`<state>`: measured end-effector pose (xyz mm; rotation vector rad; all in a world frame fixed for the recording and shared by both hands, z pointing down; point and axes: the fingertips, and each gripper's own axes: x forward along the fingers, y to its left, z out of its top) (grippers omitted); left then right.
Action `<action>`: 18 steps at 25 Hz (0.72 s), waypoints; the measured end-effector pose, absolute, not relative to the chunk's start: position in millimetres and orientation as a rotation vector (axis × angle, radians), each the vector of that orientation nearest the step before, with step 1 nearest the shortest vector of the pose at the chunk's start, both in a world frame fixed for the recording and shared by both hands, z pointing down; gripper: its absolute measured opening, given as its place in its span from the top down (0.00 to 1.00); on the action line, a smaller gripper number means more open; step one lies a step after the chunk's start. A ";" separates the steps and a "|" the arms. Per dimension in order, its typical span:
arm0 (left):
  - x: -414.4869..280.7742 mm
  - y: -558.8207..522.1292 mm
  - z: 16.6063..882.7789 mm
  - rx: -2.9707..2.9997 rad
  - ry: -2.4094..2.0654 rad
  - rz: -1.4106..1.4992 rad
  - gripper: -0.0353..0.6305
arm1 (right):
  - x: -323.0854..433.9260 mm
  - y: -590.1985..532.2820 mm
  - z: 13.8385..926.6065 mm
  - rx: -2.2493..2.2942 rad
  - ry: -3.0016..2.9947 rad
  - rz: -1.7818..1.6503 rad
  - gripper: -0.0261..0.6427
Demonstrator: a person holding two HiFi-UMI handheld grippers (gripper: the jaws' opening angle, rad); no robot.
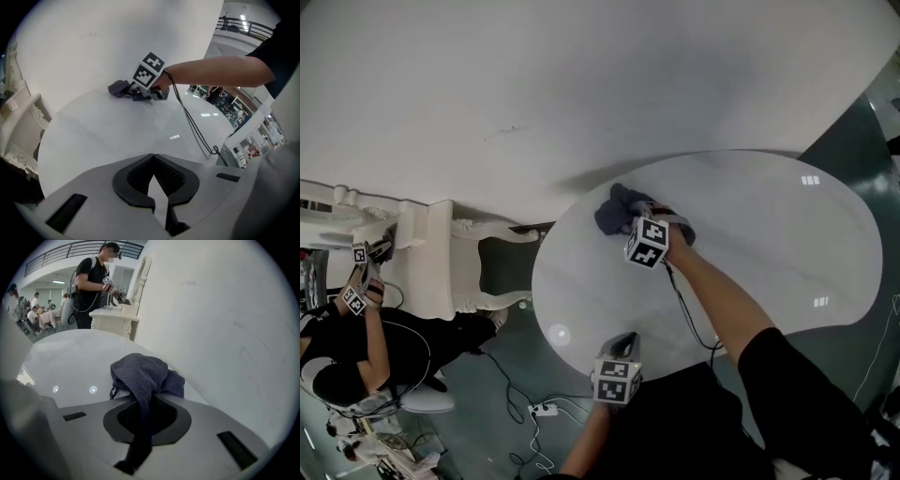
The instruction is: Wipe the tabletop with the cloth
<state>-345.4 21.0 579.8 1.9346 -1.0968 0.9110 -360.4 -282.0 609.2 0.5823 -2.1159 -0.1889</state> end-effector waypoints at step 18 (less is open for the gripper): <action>-348.6 37.6 591.7 2.009 -1.072 0.946 0.94 | -326.4 -117.4 613.0 0.676 -2.072 -0.091 0.94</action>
